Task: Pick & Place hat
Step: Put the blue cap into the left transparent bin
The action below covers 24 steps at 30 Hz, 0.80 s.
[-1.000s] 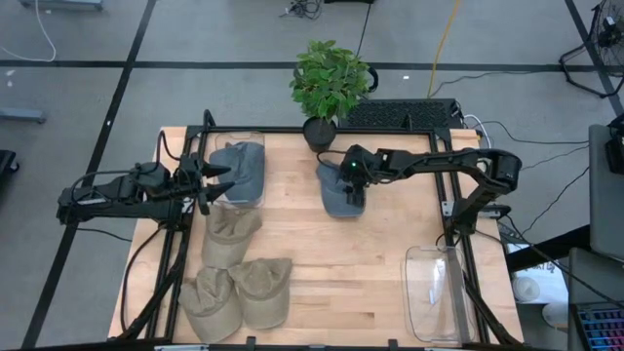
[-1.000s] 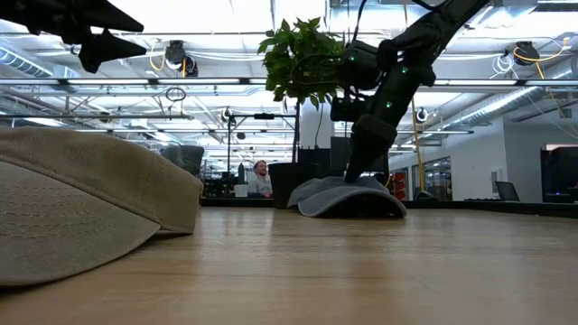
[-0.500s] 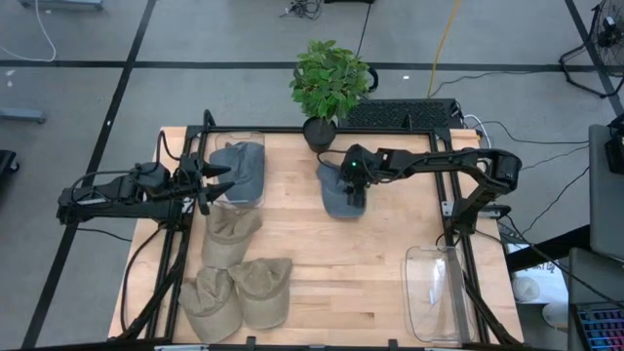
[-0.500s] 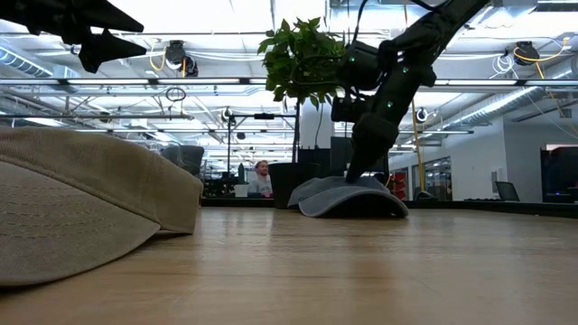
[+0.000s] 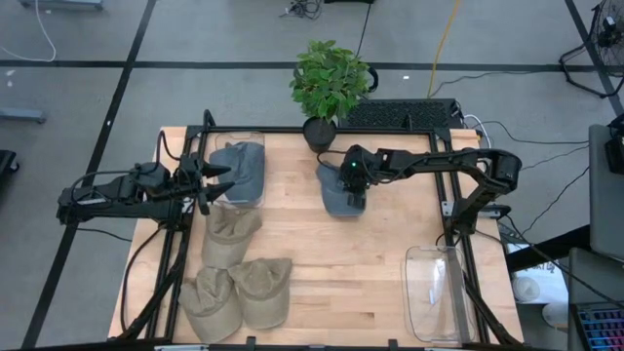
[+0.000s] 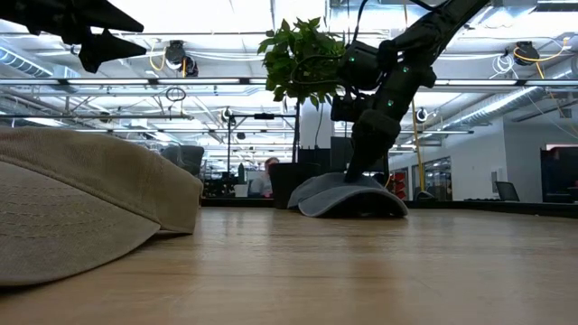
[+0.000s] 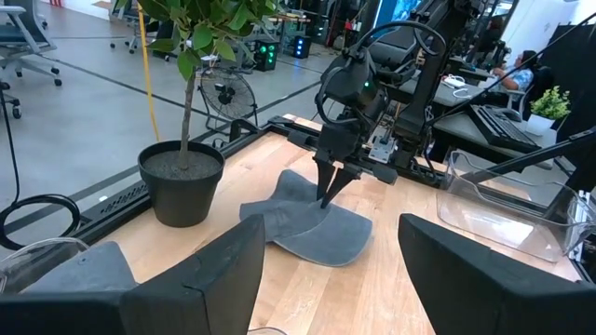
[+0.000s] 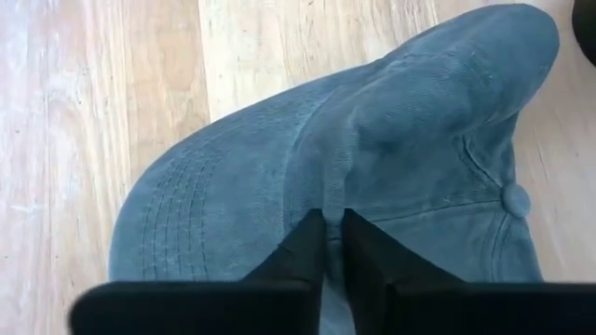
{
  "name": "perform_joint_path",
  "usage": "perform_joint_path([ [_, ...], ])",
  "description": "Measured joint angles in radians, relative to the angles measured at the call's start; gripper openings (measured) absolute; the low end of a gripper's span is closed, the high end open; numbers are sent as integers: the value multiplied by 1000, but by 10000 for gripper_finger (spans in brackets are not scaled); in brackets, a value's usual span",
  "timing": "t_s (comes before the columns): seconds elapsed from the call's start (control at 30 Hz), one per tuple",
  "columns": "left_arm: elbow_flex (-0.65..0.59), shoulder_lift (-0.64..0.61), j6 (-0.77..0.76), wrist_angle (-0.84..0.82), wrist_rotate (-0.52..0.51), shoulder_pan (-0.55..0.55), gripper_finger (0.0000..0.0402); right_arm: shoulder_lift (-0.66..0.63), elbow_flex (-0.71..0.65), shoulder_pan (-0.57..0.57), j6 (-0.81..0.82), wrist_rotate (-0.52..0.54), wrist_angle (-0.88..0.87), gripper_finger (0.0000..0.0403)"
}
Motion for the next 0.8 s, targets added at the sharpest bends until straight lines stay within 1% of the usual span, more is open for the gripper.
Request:
perform_joint_path([
  [0.07,0,0,0,0,0,0,258,0,0,0,-8,-1,0,5],
  [0.23,0,0,0,0,0,0,257,0,0,0,-17,0,3,10],
  [0.47,0,0,0,0,0,0,257,0,0,8,-28,3,25,4],
  [0.63,0,0,1,0,0,0,258,-21,-2,38,-55,4,48,2],
  [0.8,0,0,0,-1,0,0,257,-79,0,59,-58,6,68,1],
])
